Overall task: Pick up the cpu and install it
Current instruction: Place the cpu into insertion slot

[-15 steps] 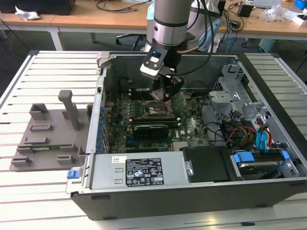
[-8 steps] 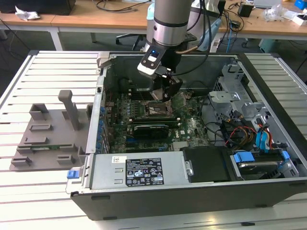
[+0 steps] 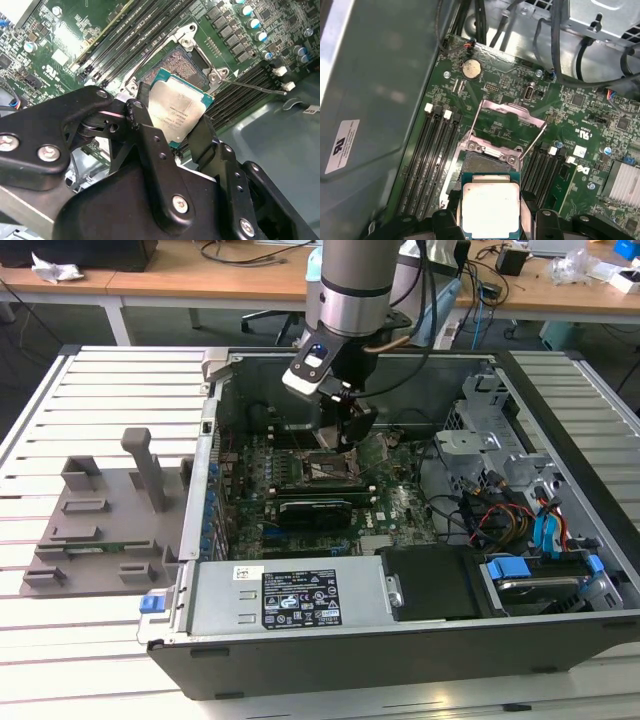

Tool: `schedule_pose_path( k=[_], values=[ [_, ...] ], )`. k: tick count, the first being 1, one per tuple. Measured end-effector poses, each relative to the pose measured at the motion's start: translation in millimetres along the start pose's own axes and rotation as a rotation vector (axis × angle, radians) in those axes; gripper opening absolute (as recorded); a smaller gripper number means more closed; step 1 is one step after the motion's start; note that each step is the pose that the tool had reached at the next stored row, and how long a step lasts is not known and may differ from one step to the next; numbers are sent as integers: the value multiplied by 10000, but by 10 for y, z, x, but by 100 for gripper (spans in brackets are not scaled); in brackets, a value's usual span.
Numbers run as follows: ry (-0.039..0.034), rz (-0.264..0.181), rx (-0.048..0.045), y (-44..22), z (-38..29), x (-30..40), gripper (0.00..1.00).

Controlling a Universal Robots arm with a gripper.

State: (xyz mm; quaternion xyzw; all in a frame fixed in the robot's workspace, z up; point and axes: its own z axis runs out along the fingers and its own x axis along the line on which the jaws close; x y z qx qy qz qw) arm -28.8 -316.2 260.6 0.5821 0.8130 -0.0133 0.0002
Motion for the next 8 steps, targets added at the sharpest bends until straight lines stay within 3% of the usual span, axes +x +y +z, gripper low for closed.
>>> schedule_pose_path(
  k=[8],
  values=[
    [13,582,8,0,1,0,55]
  ],
)
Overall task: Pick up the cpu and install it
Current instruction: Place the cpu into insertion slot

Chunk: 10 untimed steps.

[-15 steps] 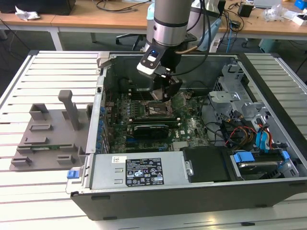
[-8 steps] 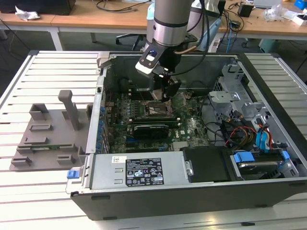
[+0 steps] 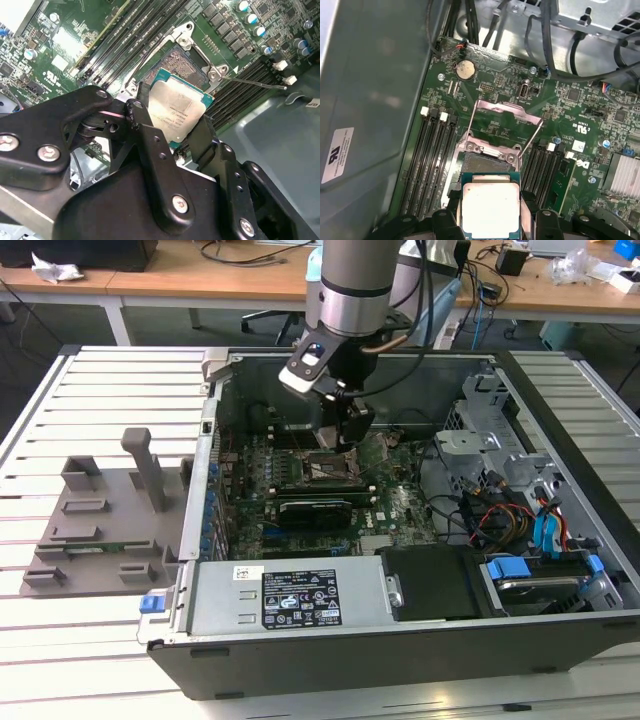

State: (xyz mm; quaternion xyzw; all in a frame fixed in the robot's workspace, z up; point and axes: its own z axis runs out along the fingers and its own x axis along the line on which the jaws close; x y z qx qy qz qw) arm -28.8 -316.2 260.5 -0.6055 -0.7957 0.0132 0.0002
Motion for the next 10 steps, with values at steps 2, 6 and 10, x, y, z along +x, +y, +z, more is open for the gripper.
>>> schedule_pose_path(
  k=[2,6,10],
  values=[
    [2,116,2,0,0,0,55],
    [6,268,5,0,0,0,55],
    [6,279,5,0,0,0,55]
  ],
)
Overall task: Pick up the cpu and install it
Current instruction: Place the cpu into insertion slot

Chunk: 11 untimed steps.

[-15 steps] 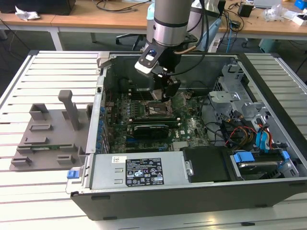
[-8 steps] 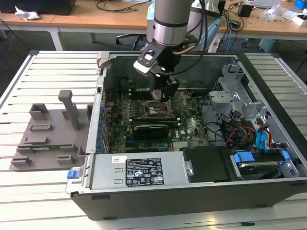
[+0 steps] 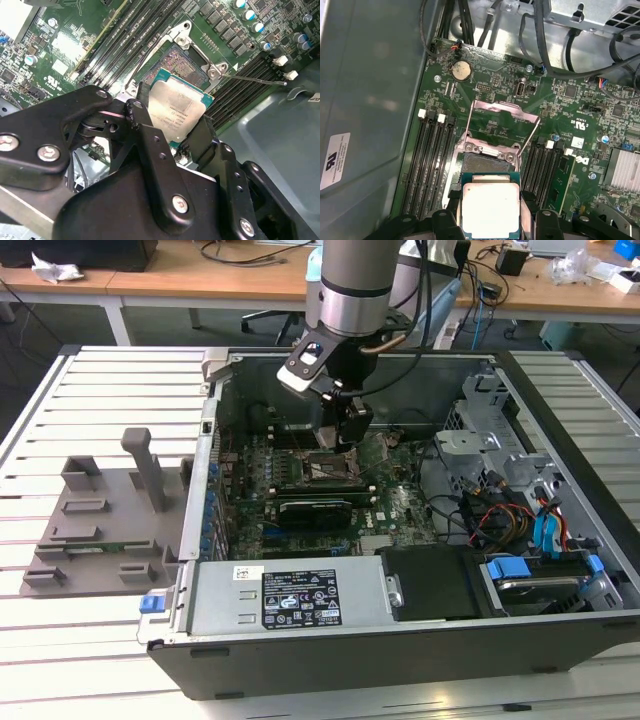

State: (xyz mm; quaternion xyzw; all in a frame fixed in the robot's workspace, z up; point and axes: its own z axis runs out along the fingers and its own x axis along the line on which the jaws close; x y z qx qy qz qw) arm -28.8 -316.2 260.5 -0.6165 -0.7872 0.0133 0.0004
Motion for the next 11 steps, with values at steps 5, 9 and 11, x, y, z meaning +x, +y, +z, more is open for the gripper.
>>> schedule_pose_path(
  k=[5,9,11],
  values=[
    [1,22,1,0,17,0,55],
    [5,206,3,1,36,2,55],
    [12,611,10,1,47,2,55]
  ],
)
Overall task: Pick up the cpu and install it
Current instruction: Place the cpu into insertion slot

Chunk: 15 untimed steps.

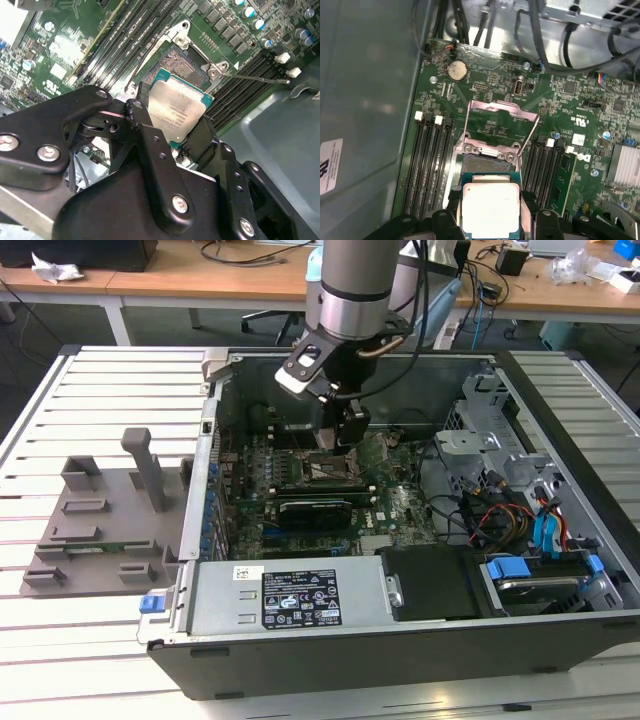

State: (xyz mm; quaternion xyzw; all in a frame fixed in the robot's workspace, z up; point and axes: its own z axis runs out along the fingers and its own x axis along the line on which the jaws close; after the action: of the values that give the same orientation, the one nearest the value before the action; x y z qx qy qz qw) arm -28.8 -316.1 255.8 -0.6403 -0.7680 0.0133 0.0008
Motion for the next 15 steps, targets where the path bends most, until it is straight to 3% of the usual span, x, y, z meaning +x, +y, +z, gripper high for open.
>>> schedule_pose_path(
  k=[6,15],
  values=[
    [-35,1156,30,1,31,0,55],
    [-48,1178,29,1,53,1,55]
  ],
)
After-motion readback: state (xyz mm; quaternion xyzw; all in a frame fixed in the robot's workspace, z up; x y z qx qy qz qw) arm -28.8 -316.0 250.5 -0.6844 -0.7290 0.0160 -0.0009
